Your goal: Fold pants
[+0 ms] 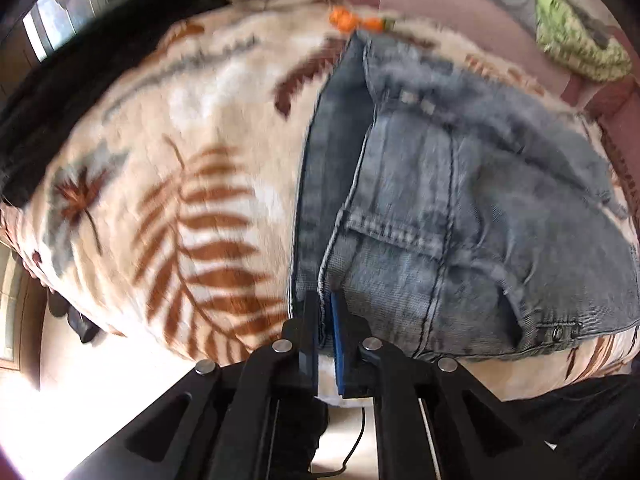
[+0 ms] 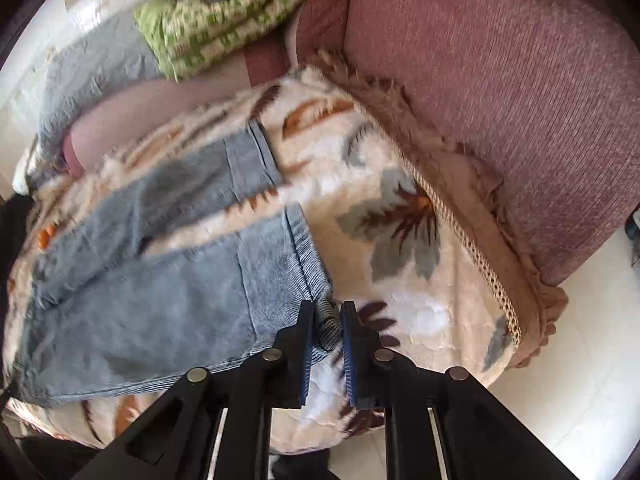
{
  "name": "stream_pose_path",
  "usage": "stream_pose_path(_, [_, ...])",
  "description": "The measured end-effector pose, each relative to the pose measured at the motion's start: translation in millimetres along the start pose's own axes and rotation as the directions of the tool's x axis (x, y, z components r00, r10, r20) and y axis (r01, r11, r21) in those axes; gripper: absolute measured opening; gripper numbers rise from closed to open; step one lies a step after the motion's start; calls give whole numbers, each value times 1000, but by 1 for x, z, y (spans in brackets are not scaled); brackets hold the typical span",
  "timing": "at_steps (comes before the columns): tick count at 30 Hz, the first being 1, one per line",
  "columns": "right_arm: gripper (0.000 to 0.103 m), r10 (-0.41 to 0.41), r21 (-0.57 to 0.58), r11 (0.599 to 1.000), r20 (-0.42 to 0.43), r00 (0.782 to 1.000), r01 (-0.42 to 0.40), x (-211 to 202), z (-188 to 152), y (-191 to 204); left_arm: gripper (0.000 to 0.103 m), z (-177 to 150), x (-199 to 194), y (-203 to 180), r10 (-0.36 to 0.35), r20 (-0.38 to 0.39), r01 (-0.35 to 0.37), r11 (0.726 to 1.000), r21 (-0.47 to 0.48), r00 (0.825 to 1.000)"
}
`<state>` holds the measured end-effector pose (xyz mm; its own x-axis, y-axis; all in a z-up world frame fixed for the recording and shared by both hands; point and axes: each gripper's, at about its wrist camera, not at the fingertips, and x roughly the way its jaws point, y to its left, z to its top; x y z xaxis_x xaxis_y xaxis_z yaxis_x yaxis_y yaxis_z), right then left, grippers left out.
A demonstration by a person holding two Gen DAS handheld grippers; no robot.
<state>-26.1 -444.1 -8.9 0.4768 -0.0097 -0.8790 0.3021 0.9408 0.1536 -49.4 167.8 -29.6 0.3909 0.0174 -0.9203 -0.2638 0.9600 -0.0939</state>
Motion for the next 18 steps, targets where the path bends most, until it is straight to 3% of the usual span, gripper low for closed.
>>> stream_pose_path(1, [25,5,47,999,-85,996,-1,27,-9,-11,9,0,-8,1,-6,28,7,1000,-6,1000])
stream_pose_path(3, [33,47,98,994,-45,998,-43,29,-17,-24,12,4,-29,1,-3,97,1,1000,24,995])
stream_pose_path(4, [47,39,117,993,-44,998,-33,24,-17,-28,14,5,-41,3,25,136,-28,999,23,990])
stream_pose_path(6, [62,4,138,990,-5,1000,-4,10,-12,-33,18,10,-65,8,66,219,-68,998,4,974])
stream_pose_path(9, [62,19,138,990,98,995,-32,-23,6,-30,31,20,-93,12,10,307,-2,1000,-27,952])
stream_pose_path(12, [69,178,103,976,140,974,-193,-33,22,-12,55,27,-95,-6,-77,349,87,996,-12,934])
stream_pose_path(14, [70,259,91,959,104,960,-268,-13,25,3,56,29,-82,-23,-122,323,120,992,28,938])
stream_pose_path(15, [71,275,86,956,61,959,-280,5,22,7,58,28,-66,-30,-122,285,113,992,48,951])
stream_pose_path(16, [73,264,99,960,-27,964,-260,32,12,5,65,31,-42,-41,-77,213,66,996,55,974])
stream_pose_path(17, [74,244,126,965,-121,962,-229,56,5,3,65,31,-8,-45,-25,69,21,998,67,997])
stream_pose_path(18, [74,238,106,968,-84,968,-229,56,1,5,64,28,19,-44,-17,-50,20,998,59,999])
